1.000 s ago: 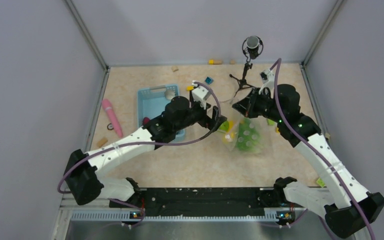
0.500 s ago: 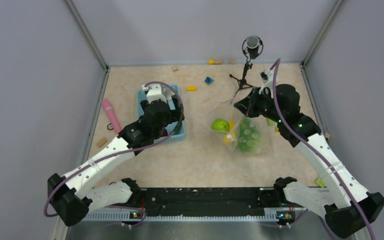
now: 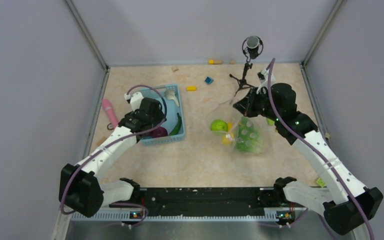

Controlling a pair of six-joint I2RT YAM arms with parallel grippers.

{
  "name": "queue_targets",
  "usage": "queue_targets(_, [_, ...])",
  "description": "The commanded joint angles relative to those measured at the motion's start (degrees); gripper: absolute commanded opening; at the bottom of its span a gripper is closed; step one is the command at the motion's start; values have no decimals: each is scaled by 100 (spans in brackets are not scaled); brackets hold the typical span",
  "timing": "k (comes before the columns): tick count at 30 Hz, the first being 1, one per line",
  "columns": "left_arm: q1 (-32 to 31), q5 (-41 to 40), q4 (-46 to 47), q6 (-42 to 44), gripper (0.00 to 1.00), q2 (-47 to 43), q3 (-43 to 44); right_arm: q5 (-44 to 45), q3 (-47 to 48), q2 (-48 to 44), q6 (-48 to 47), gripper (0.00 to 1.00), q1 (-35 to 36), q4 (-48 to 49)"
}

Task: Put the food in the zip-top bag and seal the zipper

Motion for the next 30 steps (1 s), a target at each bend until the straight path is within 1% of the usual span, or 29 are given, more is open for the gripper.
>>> queue_targets(1, [147,457,239,-110,98,361,45,98,27,45,-130,0,33,102])
queue_targets(9, [200,415,-226,-437,98,1089,204,222,25,108,-177,0,26,66])
queue_targets(17, [212,633,92,-409,98,1558,234,226,52,227,-186,0,28,36])
queue_targets(26, [226,752,179,-398,97,2000,268,345,49,228,-207,0,24,28])
queue_targets(30, [221,775,321,-356,96,2177,281,350,48,235,-202,0,23,29])
